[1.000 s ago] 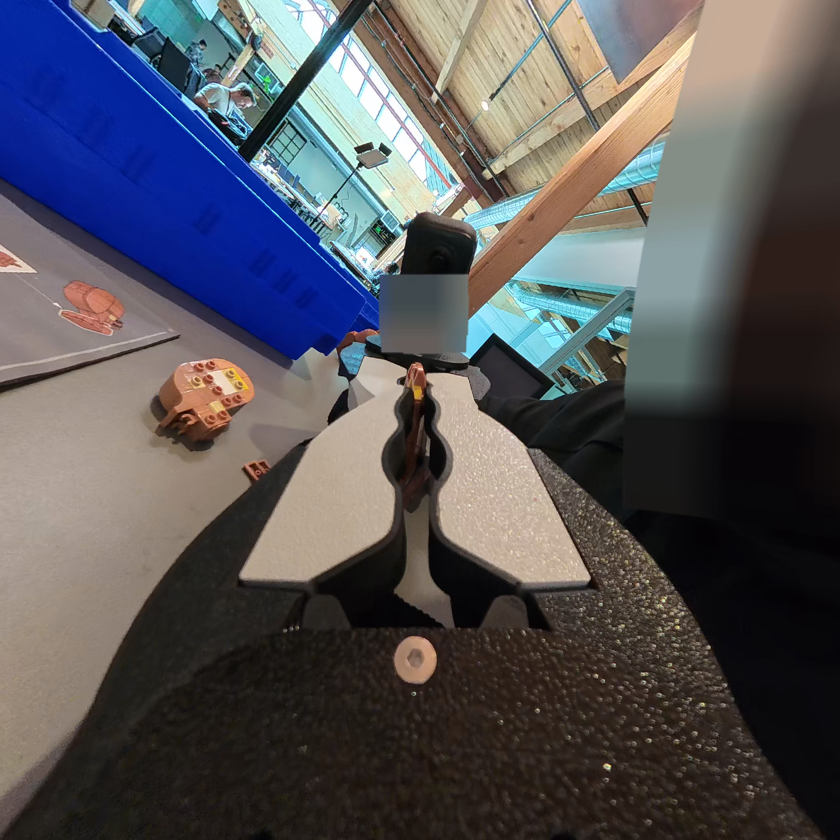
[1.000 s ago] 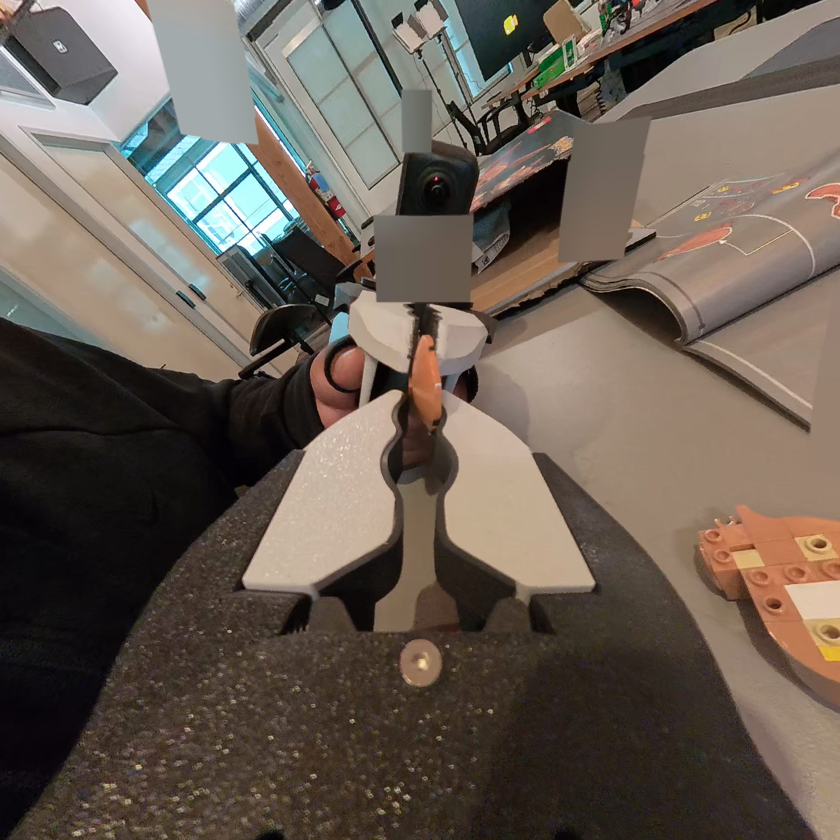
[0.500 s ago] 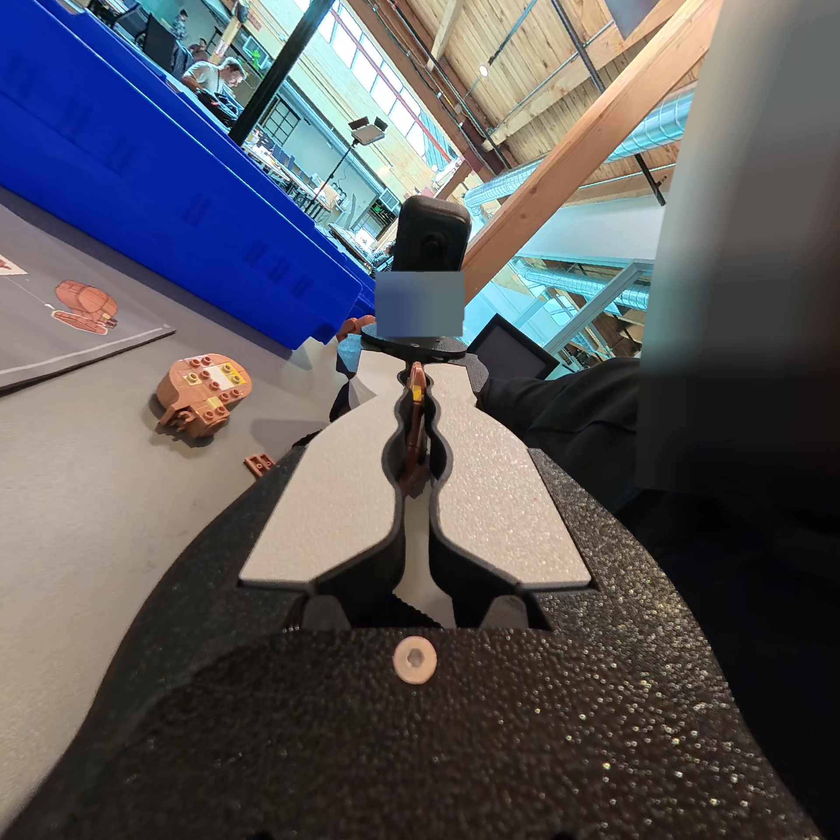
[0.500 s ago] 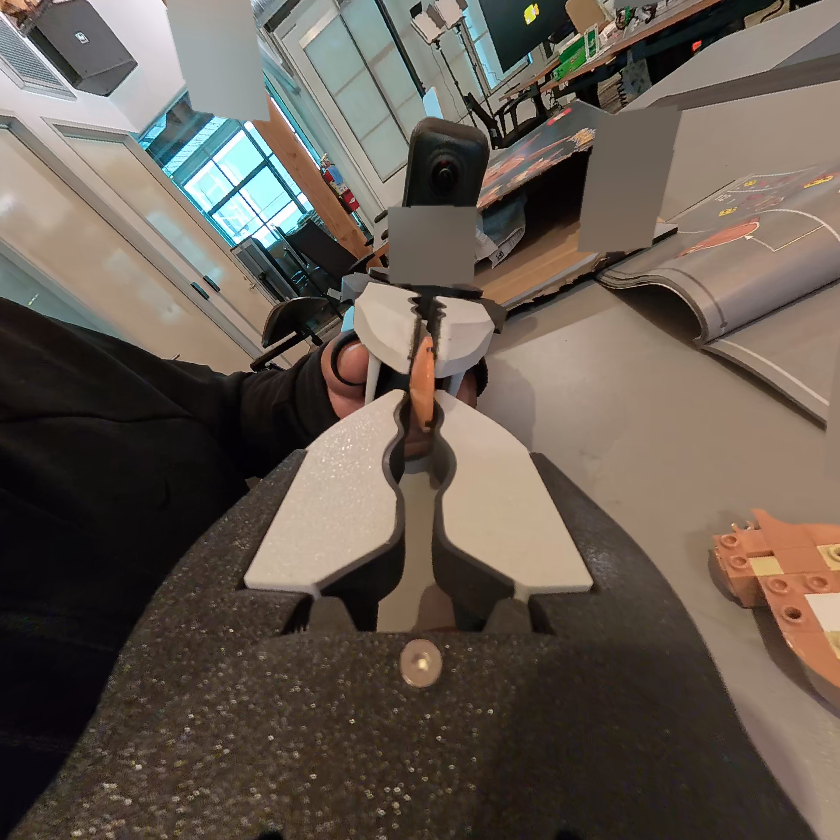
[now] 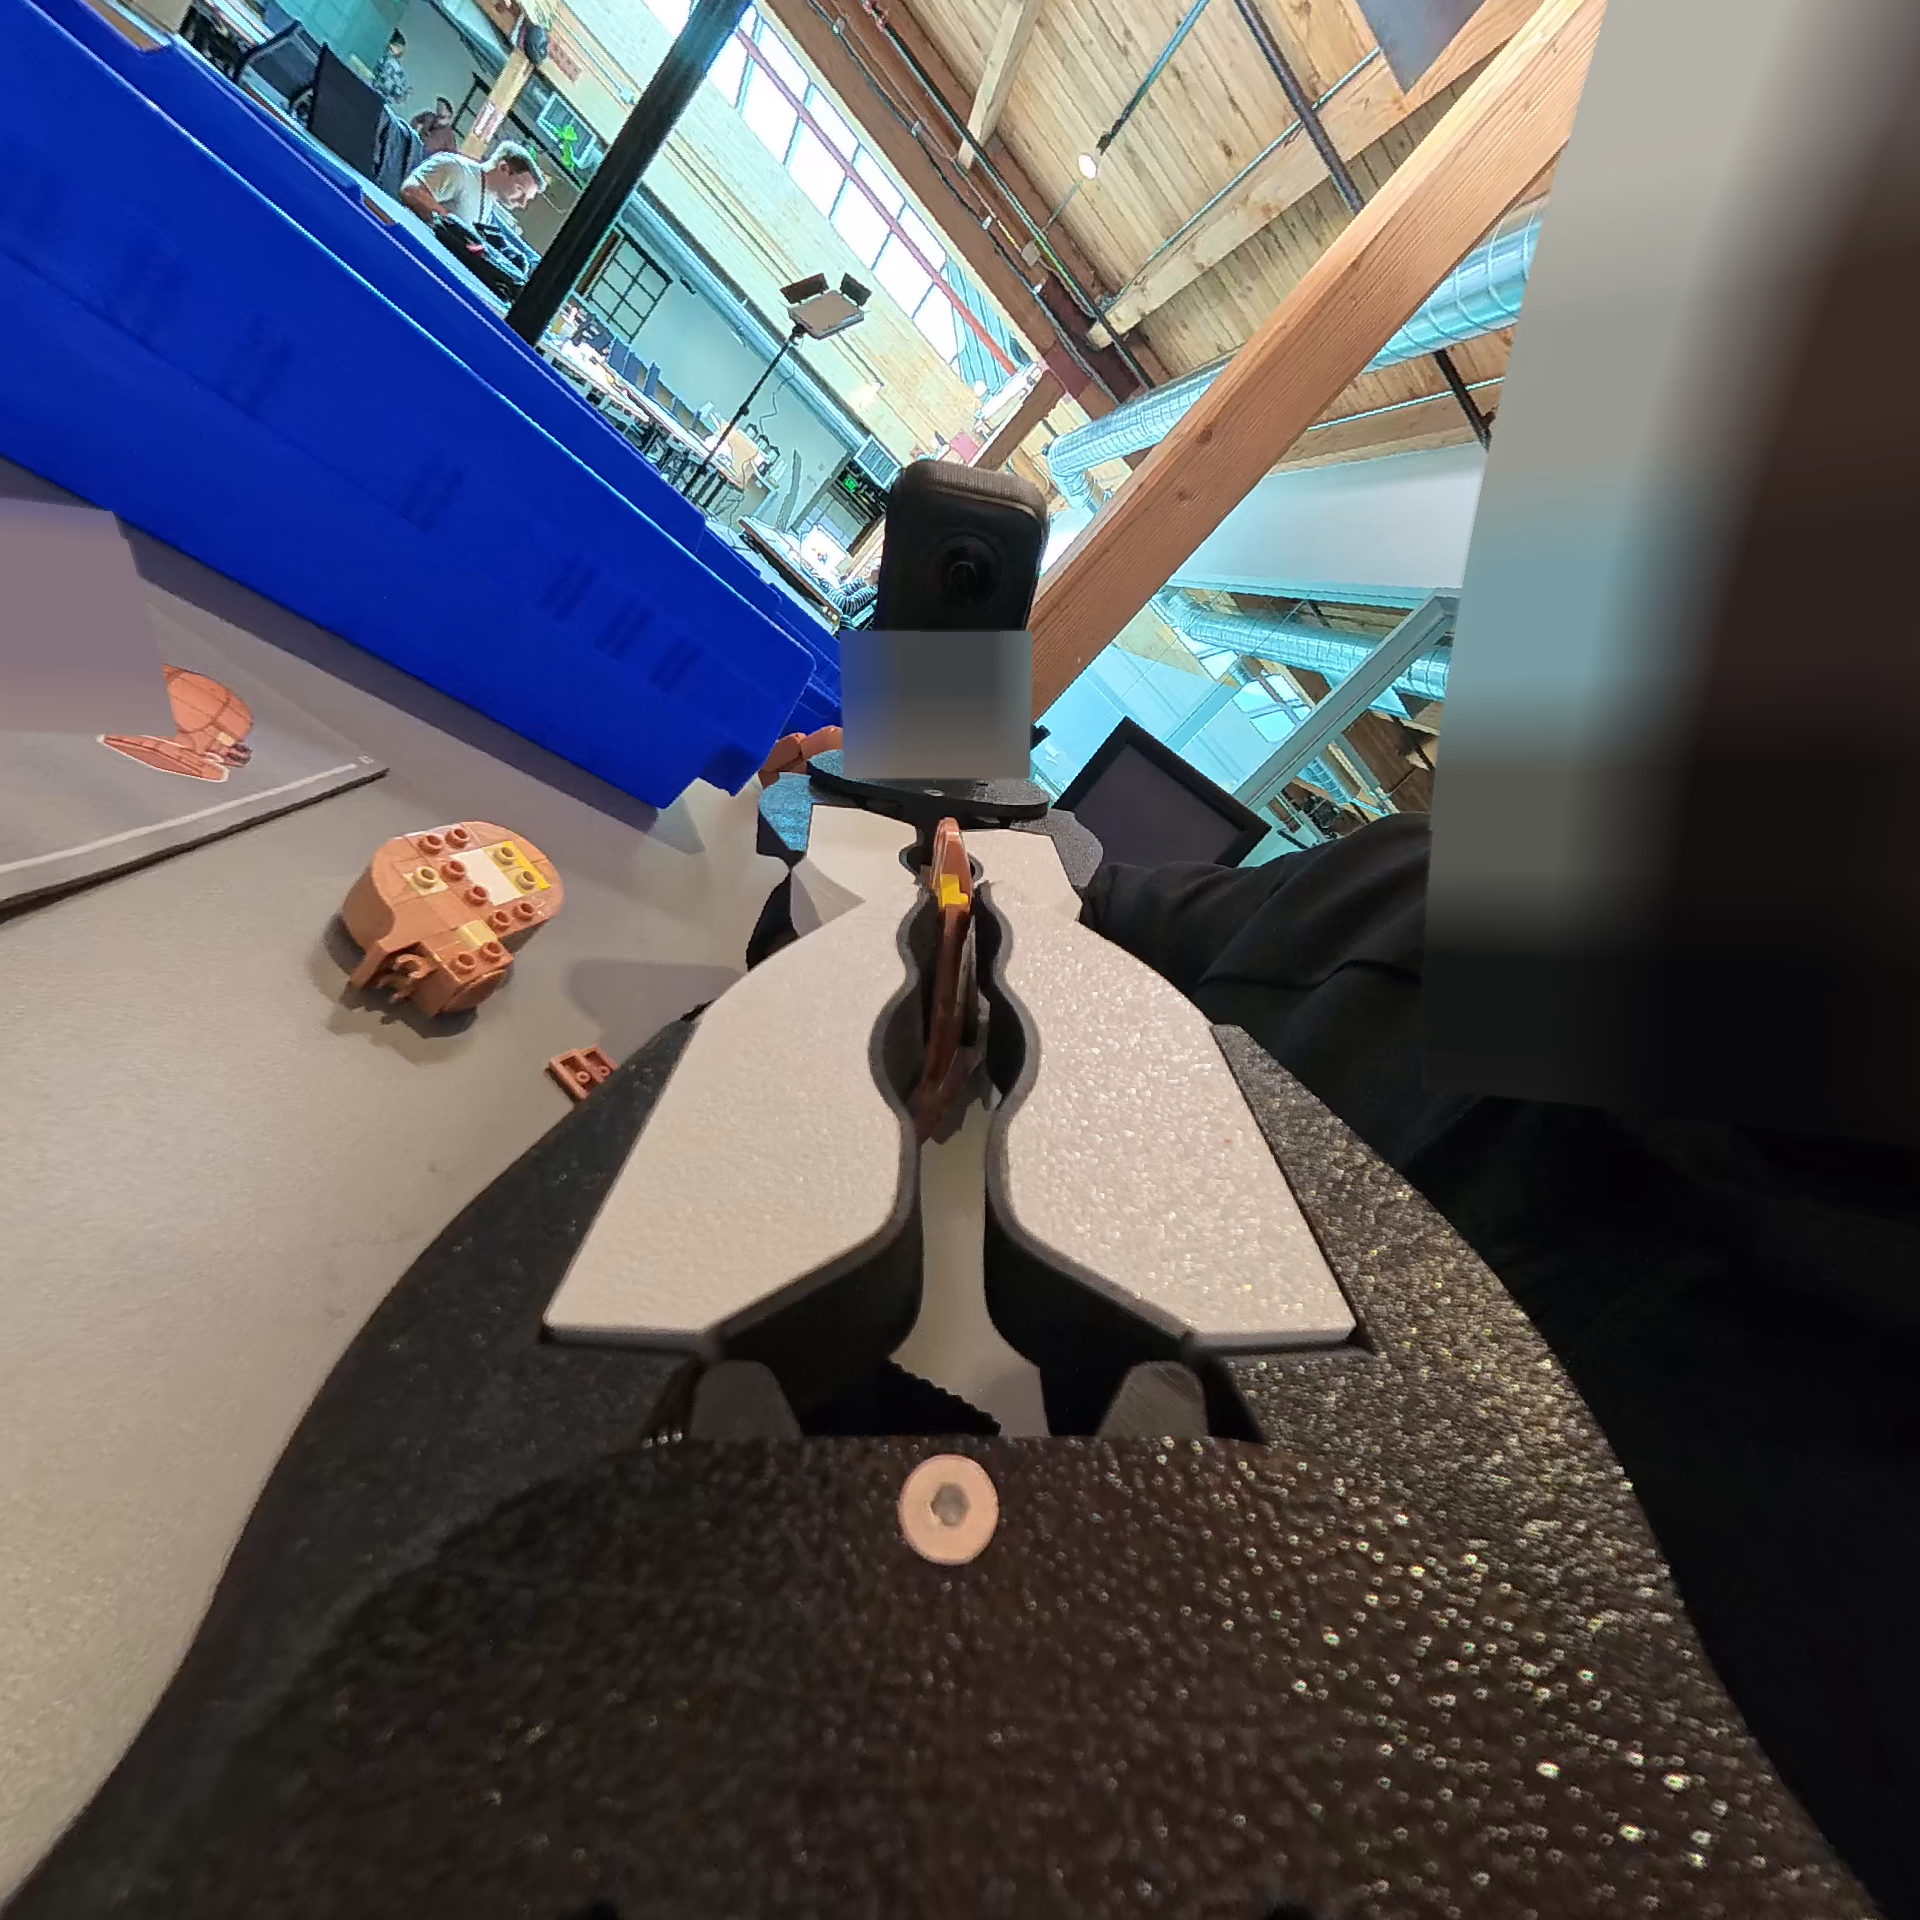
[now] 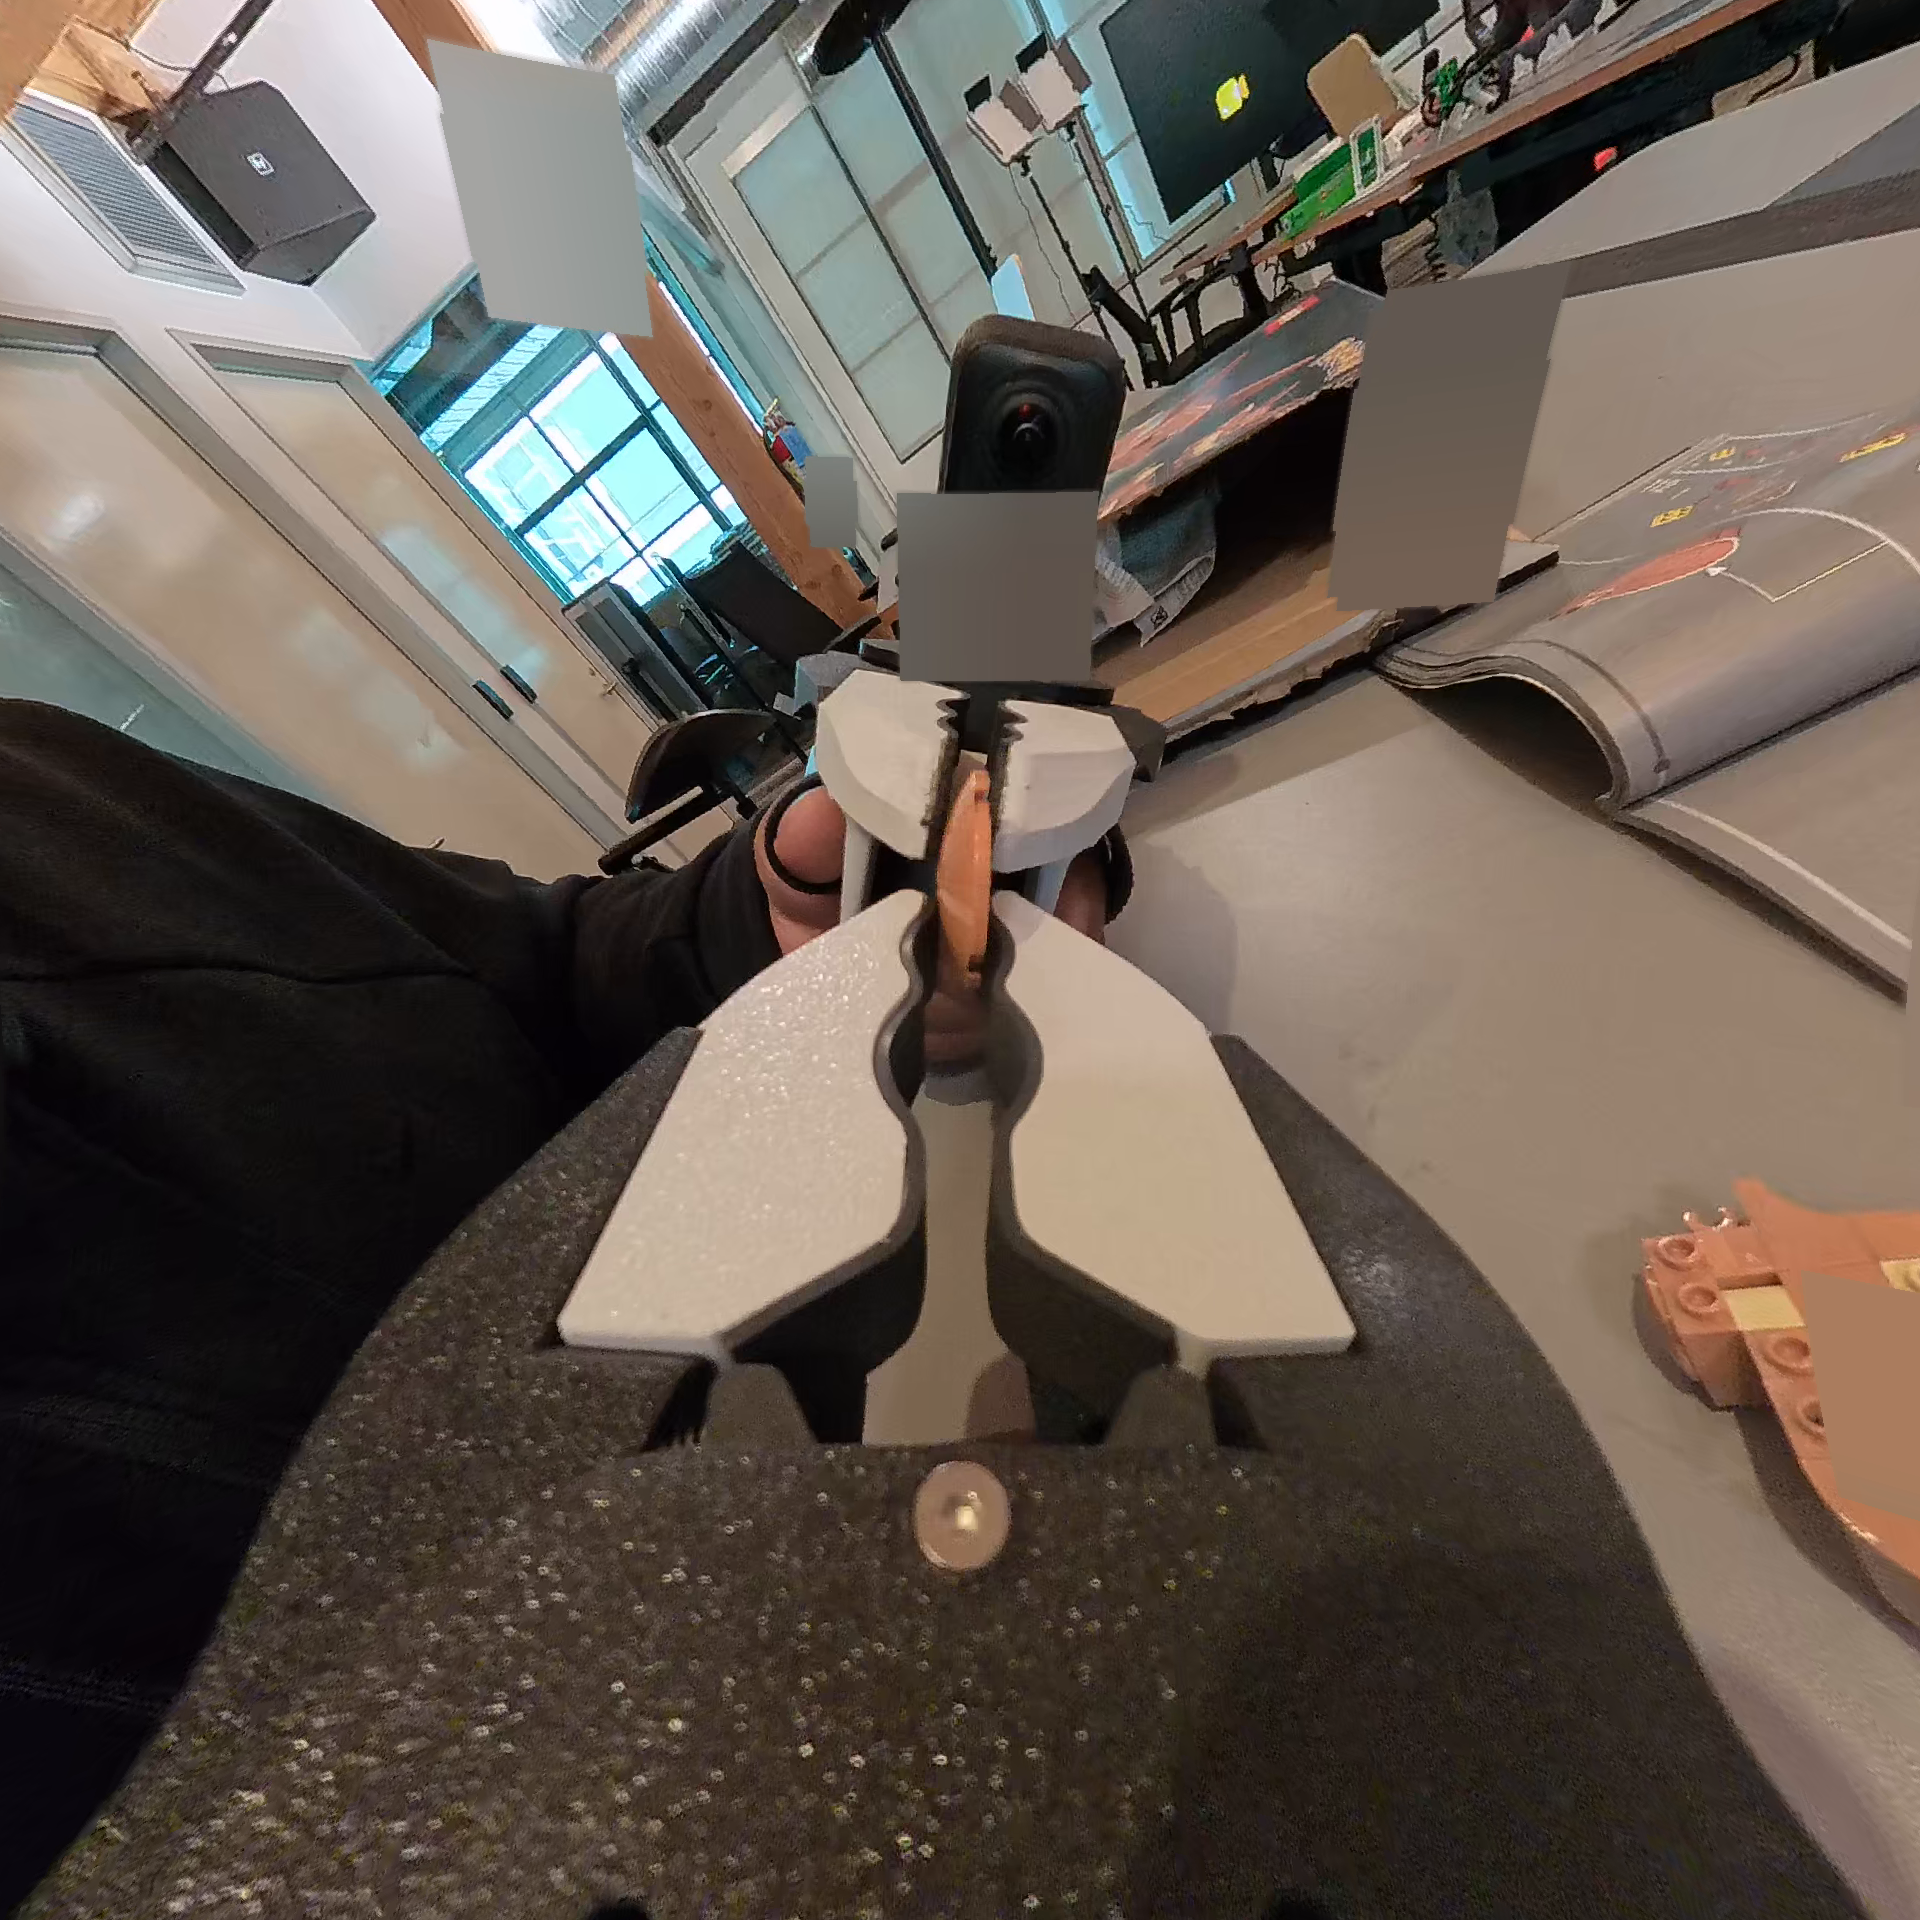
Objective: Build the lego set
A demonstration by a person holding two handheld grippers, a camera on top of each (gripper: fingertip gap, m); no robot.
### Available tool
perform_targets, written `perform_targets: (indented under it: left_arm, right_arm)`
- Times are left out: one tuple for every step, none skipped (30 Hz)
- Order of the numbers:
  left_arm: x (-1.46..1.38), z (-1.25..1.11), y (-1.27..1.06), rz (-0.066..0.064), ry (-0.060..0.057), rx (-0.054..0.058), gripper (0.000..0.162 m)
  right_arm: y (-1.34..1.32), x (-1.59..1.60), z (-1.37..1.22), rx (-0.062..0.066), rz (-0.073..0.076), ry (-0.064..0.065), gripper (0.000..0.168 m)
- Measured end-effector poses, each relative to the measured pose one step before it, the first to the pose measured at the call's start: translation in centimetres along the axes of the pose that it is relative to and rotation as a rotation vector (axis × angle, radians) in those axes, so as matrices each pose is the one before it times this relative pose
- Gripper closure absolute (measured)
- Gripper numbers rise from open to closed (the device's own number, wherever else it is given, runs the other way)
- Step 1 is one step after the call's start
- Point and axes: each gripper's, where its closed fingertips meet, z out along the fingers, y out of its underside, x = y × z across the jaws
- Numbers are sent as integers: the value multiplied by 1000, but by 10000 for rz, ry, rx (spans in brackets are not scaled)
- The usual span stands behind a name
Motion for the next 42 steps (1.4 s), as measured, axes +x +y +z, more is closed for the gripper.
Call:
perform_targets:
  left_arm:
    - [12, 0, -32, -7, 18, 21, 156]
    - [37, -3, -36, 5, 21, 23, 156]
    - [17, 9, -2, 10, 10, 1, 156]
    - [18, 5, 9, 3, 12, -2, 156]
    - [51, 4, -25, 7, 28, 11, 156]
    - [50, -8, -21, 17, 23, 14, 156]
    - [37, 1, -32, 18, 14, 14, 156]
    - [11, -15, -42, 13, 4, 25, 156]
    - [21, -10, -41, 3, 10, 22, 156]
    - [36, -25, -41, -5, 16, 20, 156]
    - [6, -35, -48, 0, 0, 29, 156]
    - [-22, -28, -38, -5, -10, 21, 156]
    - [18, -24, -22, 1, 7, 15, 156]
    - [20, -32, -23, 13, 1, 8, 156]
    - [-9, -26, -6, 18, -17, -3, 156]
    - [-2, -38, -13, 20, -13, 0, 156]
    - [10, -46, -38, 8, -8, 4, 156]
    - [29, -63, -70, 17, -1, 14, 155]
    - [36, -96, -132, 43, -12, 17, 155]
    - [33, -145, -185, 74, -36, 19, 155]
    - [7, -181, -226, 106, -78, 24, 155]
    - [-19, -190, -211, 144, -124, 4, 154]
    - [-132, -150, -93, 147, -190, -64, 154]
    - [-243, -88, 87, 110, -221, -139, 154]
    - [-263, -27, 193, 49, -189, -155, 154]
    - [-98, 0, 125, -3, -49, -72, 154]
    - [8, -4, 44, -48, 28, 6, 154]
    - [-55, -20, 37, -80, -4, 1, 155]
    - [-107, -36, 48, -61, -35, -27, 155]
    - [-85, -38, 45, -13, -47, -47, 155]
    - [-92, -33, 81, 26, -81, -80, 155]
    - [-85, -34, 130, 60, -103, -117, 155]
    - [-68, -26, 187, 78, -98, -163, 154]
    - [-31, -67, 193, 80, -72, -169, 154]
    - [40, -137, 106, 46, -21, -122, 154]
    - [109, -166, 150, 46, 42, -162, 154]
    - [118, -168, 159, 71, 41, -161, 154]
    - [95, -144, 158, 88, 29, -147, 153]
    - [61, -85, 192, 77, 19, -141, 153]
    - [-6, -5, 209, 72, -6, -120, 153]
    - [0, 81, 222, 49, -6, -99, 153]
    - [99, 156, 248, 20, 69, -115, 153]
  right_arm:
    - [-40, 0, 2, 33, -25, 17, 162]
    - [-14, -11, 2, 13, -29, 7, 162]
    - [17, -15, 4, -5, -24, 2, 162]
    - [-11, -21, -5, 13, -31, 3, 162]
    - [-5, -42, 5, 8, -32, -14, 162]
    - [13, -40, 5, -12, -37, -11, 162]
    - [12, -13, 10, -5, -39, 4, 162]
    - [3, -15, 5, -2, -27, 18, 162]
    - [21, -12, 11, -14, -17, -1, 162]
    - [28, -19, 2, -16, -8, -10, 162]
    - [20, -1, 7, -20, 0, 8, 162]
    - [-7, 12, -11, 15, -12, 16, 162]
    - [-29, -3, -18, 15, -16, 6, 162]
    - [8, 4, -9, -3, -9, 3, 162]
    - [-21, 10, -16, 17, 0, 7, 162]
    - [31, -33, 11, -15, 0, -25, 162]
    - [32, -20, 19, -23, -9, -15, 162]
    - [-6, -18, -3, 6, -24, 4, 162]
    - [-11, 0, -11, 16, -41, 18, 162]
    - [19, 3, 0, -18, -51, 15, 162]
    - [17, 23, -2, -21, -34, 16, 162]
    - [-17, 8, 0, 10, -13, 8, 162]
    - [31, 5, 19, -22, -2, 8, 162]
    - [84, 34, 43, -59, 8, 14, 162]
    - [115, 33, 56, -80, 1, 33, 162]
    - [112, -1, 51, -77, -19, 14, 162]
    - [93, -4, 41, -60, -22, 28, 162]
    - [31, 44, 11, -15, 5, 38, 162]
    - [7, 90, -16, -15, 45, 30, 162]
    - [-11, 96, -40, 8, 60, 25, 162]
    - [-59, 59, -45, 34, 32, 6, 162]
    - [-50, 64, -38, 28, -19, 45, 162]
    - [-26, 57, -30, 13, -85, 58, 162]
    - [-20, 45, -15, 17, -110, 67, 162]
    - [-73, -31, -29, 65, -71, 6, 162]
    - [-136, -34, -64, 103, -30, -13, 162]
    - [-162, 18, -88, 114, 13, -14, 162]
    - [-128, 39, -81, 88, 60, -30, 162]
    - [-94, -2, -45, 60, 52, -63, 162]
    - [-47, 14, -13, 27, 37, -34, 162]
    - [-17, -59, 7, 21, -14, -39, 162]
    - [-13, -121, 23, 16, -61, -54, 162]
